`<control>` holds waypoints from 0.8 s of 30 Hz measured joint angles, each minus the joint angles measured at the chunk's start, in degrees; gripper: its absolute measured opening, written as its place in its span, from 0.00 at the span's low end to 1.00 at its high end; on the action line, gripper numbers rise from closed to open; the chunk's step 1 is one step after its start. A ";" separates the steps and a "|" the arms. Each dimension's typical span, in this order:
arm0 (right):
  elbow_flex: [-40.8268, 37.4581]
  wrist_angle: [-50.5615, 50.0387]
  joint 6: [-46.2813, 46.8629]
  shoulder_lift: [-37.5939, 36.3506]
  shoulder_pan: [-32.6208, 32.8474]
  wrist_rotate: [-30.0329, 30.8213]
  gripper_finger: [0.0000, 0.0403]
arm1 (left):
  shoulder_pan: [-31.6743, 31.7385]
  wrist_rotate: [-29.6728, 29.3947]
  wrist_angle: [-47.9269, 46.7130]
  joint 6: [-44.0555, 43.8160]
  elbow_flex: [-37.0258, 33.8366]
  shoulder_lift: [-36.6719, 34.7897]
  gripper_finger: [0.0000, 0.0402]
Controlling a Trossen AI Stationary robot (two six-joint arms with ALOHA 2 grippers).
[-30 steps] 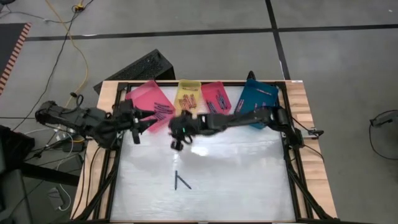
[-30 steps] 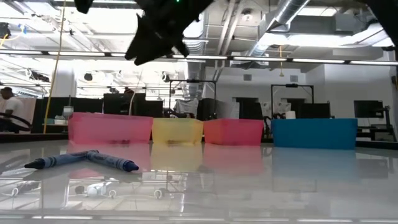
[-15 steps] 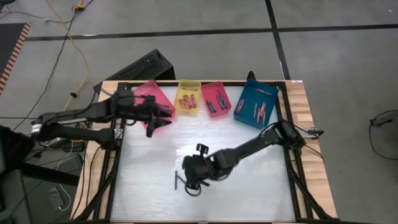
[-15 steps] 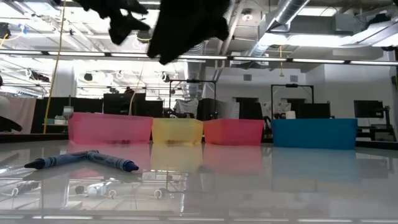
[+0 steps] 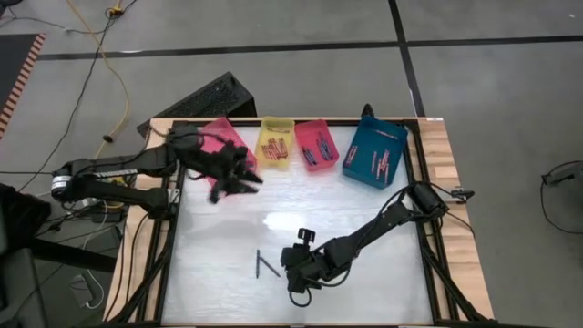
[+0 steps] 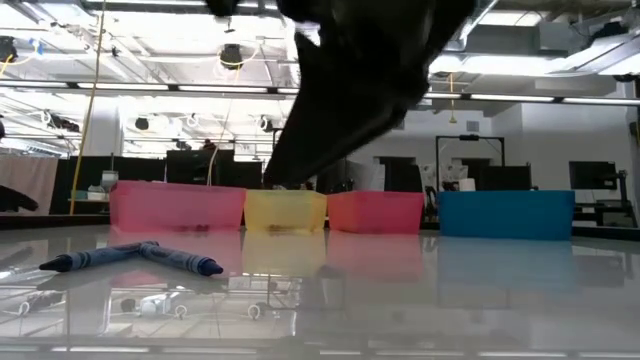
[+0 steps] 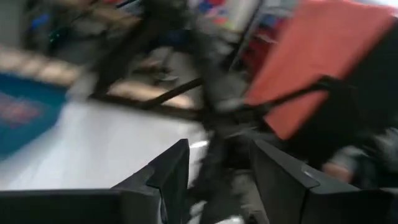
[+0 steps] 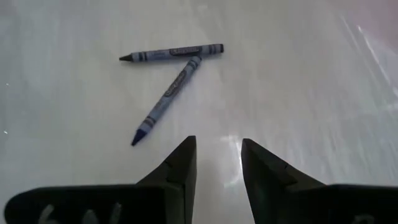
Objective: Sort crayons
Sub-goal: Put the blue crayon into the red bin
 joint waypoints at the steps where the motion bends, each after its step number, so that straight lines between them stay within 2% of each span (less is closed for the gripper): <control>1: -1.28 1.97 -1.72 0.00 -0.24 0.00 0.30 | -2.11 -0.08 -0.81 1.58 1.60 -0.74 0.39; 4: -4.29 8.31 -6.54 0.01 -1.50 -0.85 0.30 | -9.30 -5.87 -8.51 8.31 7.50 -2.34 0.36; 11: -4.54 12.98 -9.12 0.04 -3.66 -1.61 0.30 | -28.06 -29.82 -33.21 18.78 20.29 -3.03 0.31; 19: -0.83 14.10 -11.54 0.04 -4.38 -1.62 0.30 | -50.49 -56.52 -46.85 14.84 20.51 -0.30 0.29; 24: 5.19 10.34 -10.23 0.04 -3.57 -1.66 0.30 | -59.31 -71.42 -47.20 9.03 20.48 2.62 0.28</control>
